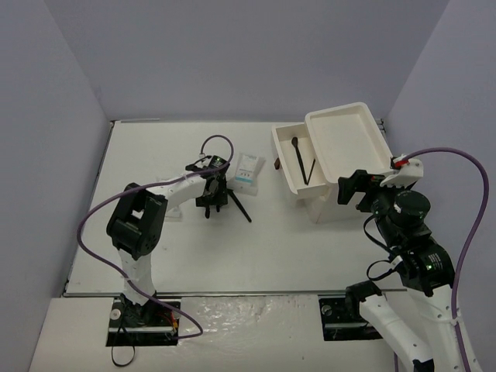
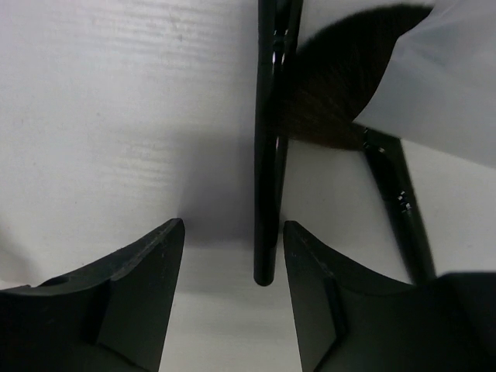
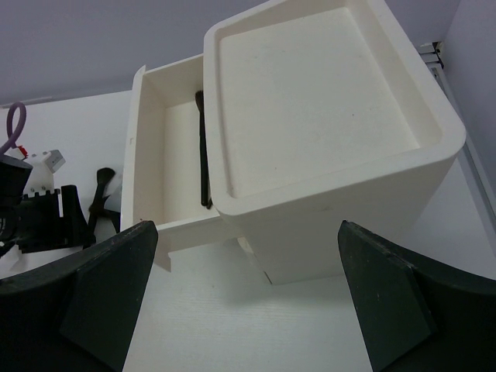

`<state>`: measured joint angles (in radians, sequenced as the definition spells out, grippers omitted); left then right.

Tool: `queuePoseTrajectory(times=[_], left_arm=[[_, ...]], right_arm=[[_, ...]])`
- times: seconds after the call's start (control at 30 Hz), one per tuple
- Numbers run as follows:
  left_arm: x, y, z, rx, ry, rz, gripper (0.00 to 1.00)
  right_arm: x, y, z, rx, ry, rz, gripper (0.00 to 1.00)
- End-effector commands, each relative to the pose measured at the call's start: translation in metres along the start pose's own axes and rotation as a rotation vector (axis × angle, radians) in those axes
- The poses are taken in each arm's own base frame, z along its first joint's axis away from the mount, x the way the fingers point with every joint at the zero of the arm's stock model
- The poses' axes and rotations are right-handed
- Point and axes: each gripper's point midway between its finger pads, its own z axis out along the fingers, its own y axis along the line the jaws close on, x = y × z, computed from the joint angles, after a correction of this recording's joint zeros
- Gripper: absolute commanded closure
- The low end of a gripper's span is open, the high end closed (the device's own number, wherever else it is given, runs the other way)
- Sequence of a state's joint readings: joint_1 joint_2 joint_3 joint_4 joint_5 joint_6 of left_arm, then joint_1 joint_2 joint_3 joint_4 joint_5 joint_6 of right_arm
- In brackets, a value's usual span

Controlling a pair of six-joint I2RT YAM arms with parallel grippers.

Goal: Organize the makeup

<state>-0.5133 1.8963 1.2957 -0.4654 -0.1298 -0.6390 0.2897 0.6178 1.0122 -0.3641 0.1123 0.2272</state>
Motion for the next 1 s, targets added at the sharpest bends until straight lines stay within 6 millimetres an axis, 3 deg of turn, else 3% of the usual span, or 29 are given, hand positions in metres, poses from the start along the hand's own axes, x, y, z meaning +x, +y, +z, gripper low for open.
queuePoseTrajectory(times=[0.0,0.1,0.3,0.43,0.5,0.63,0.83,0.97], left_arm=[[-0.029,-0.006,-0.004,0.022,-0.069,-0.024,0.52],[-0.028,-0.001,0.003,0.011,-0.062,-0.035,0.61],[-0.019,0.017,0.007,-0.007,-0.042,-0.076,1.0],[-0.022,0.029,-0.003,-0.008,-0.061,-0.106,1.0],[-0.029,0.03,-0.017,0.013,-0.094,-0.126,1.0],[-0.056,0.009,-0.067,0.174,-0.21,-0.197,1.0],[-0.1,-0.065,-0.185,0.519,-0.446,-0.307,1.0],[-0.111,-0.119,-0.245,0.724,-0.51,-0.359,1.0]], right_arm=[[-0.014,0.002,0.005,0.003,-0.053,-0.004,0.0],[-0.015,0.001,0.005,0.006,-0.053,-0.005,0.0],[-0.013,0.001,0.008,0.011,-0.045,-0.008,0.0],[-0.013,0.002,0.009,0.006,-0.04,-0.009,0.0],[-0.012,0.002,0.009,0.008,-0.04,-0.009,0.0],[-0.013,0.002,0.009,0.009,-0.043,-0.008,0.0],[-0.013,0.001,0.008,0.012,-0.046,-0.003,0.0],[-0.016,-0.001,0.005,0.019,-0.06,0.001,0.0]])
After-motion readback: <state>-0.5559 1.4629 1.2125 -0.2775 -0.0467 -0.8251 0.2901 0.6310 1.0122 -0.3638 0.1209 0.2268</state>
